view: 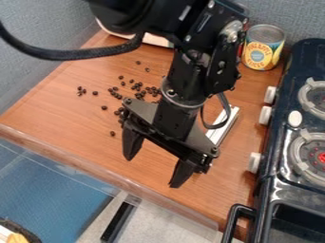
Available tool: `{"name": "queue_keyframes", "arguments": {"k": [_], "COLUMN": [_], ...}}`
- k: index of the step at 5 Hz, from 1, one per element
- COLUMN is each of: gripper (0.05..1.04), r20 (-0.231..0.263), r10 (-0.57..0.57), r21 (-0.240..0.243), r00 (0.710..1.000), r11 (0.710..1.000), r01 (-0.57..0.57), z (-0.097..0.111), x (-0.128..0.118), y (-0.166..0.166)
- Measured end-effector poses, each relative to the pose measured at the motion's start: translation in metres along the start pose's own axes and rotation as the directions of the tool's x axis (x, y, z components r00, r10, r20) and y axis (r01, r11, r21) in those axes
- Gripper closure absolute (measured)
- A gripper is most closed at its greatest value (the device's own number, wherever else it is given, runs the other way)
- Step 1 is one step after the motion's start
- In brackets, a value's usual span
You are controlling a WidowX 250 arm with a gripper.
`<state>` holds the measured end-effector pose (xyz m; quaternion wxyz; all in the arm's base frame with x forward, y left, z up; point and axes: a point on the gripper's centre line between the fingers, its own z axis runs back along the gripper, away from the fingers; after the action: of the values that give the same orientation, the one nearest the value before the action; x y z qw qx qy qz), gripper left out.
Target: Sweep into pile
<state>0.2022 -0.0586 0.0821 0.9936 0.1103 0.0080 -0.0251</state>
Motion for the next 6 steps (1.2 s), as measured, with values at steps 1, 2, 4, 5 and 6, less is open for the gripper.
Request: {"name": "queue_keyframes", "arguments": {"k": [1, 2, 4, 5, 6], "gripper": [0.083, 0.083, 0.083, 0.083, 0.083], "r20": [-0.023, 0.005, 0.083, 0.135, 0.180], "r10": [0.001, 0.011, 0.011, -0.037, -0.058], "r21": [0.008, 0.005, 0.023, -0.022, -0.078], "r00": [1.000, 1.000, 0.996, 0.990, 0.982], "r11": [1.000, 1.000, 1.000, 0.999, 0.994], "r01": [-0.001, -0.011, -0.013, 0.041, 0.074], "z": [-0.006, -0.023, -0.029, -0.023, -0.016], "x": [-0.001, 0.018, 0.055, 0.071, 0.089], "y": [-0.001, -0.011, -0.029, -0.029, -0.028]}}
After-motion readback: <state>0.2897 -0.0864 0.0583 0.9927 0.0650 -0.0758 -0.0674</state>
